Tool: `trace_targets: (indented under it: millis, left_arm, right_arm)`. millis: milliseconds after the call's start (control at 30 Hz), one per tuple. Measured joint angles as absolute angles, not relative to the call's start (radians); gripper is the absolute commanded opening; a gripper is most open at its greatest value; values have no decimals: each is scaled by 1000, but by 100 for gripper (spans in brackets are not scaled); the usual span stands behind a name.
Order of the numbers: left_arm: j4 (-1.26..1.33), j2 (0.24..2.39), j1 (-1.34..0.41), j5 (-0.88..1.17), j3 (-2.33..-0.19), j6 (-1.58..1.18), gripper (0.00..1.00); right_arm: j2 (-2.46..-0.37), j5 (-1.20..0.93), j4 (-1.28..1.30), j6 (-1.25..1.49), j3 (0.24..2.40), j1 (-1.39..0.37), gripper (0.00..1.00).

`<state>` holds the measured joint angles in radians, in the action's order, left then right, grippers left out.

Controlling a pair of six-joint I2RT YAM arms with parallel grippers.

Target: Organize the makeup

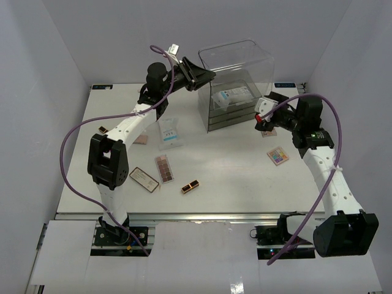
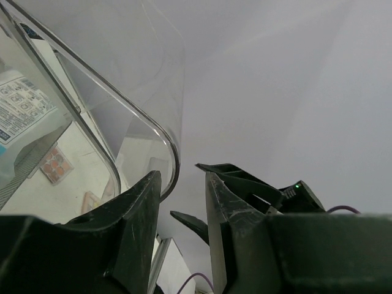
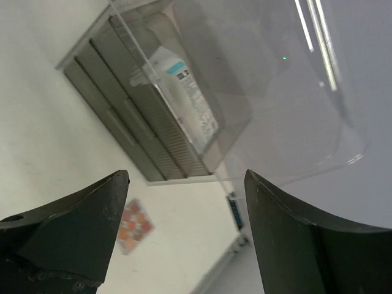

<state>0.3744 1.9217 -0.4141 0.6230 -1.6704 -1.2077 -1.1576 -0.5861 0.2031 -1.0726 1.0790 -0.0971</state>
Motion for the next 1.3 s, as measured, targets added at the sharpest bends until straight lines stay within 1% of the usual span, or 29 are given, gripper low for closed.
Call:
trace_targets:
  millis: [100,233,433,567,667,767,967,1300]
  left_arm:
    - [374,1922,-414,626,-1678,-1210,45]
    - [374,1922,-414,629,-1685,-1214,44]
    - [374,1922,-414,633,-1695,-1220,44]
    - [375,1922,-414,636,-1701,-1223,44]
    - [375,1922,-414,637,-1701,-1228,44]
    - [375,1922,-414,637,-1703,-1234,44]
    - [382,1922,-414,637,-1705,-1246,44]
    - [385,1922,-414,641,-1718,-1258,44]
  right_arm:
    - [-1157,-655,204,-944,1012,-59,82]
    - [-1183,-742,148,-674,941,16,79]
    - [-1267,-866,-198,-117,788,158,78]
    - [-1304,-834,-340,140,725,169,71]
    - [-1332,-743,-381,263,742,167,65]
    - [-1364,-665,-417,367,763,168,53]
    - [-1461,-591,-482,556,804,168,43]
    - [-1630,-569,-567,792,931,160,38]
